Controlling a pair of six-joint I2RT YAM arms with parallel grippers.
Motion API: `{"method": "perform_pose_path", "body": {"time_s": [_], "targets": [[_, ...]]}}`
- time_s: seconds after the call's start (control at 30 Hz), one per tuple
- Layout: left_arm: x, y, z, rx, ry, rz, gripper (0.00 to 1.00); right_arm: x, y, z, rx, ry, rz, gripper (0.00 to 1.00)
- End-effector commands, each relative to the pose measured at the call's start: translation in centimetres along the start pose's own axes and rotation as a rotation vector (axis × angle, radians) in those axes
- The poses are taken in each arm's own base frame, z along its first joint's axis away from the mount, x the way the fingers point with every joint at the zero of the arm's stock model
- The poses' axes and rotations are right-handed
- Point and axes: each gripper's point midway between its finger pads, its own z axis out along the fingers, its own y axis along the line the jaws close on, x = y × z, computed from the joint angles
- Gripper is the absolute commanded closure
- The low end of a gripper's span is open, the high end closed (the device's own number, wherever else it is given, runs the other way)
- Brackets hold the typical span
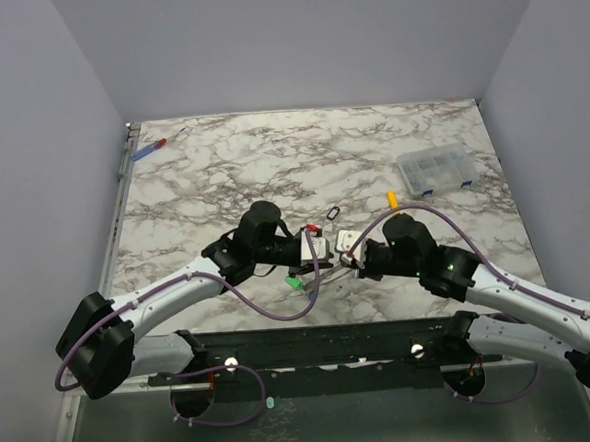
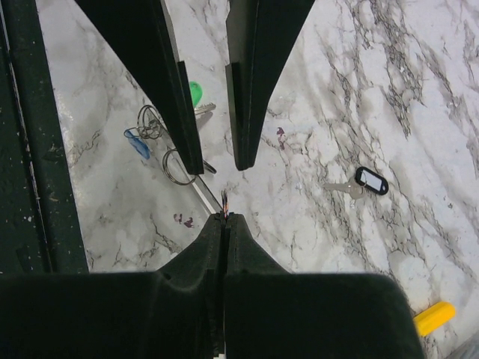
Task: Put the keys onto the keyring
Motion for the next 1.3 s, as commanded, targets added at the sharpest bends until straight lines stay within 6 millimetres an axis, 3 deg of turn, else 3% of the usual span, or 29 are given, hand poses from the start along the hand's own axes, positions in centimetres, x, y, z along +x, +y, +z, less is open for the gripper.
{"method": "perform_pose_path", "body": {"time_s": [0.0, 0.4, 0.7, 1.27], "targets": [[-1.1, -0.9, 1.1, 0.073, -0.033, 0.031, 0.73, -2.1, -0.3, -0.8, -0.001, -0.055, -0.039, 0.99], [-0.2, -0.6, 3.1, 0.076, -0.008, 0.043, 0.78, -2.5, -0.1, -1.3, -0.007, -0.075, -0.051, 0.99], [-0.5, 0.4, 2.9, 0.009, -0.013, 0.070, 0.71, -2.3, 0.1, -1.4, -0.009, -0.071, -0.048, 0.99], [-0.1, -0.1, 3.7, 0.020, -0.034, 0.052, 0.73, -2.8, -0.1, -1.6, 0.009, -0.100, -0.040, 0.99]]}}
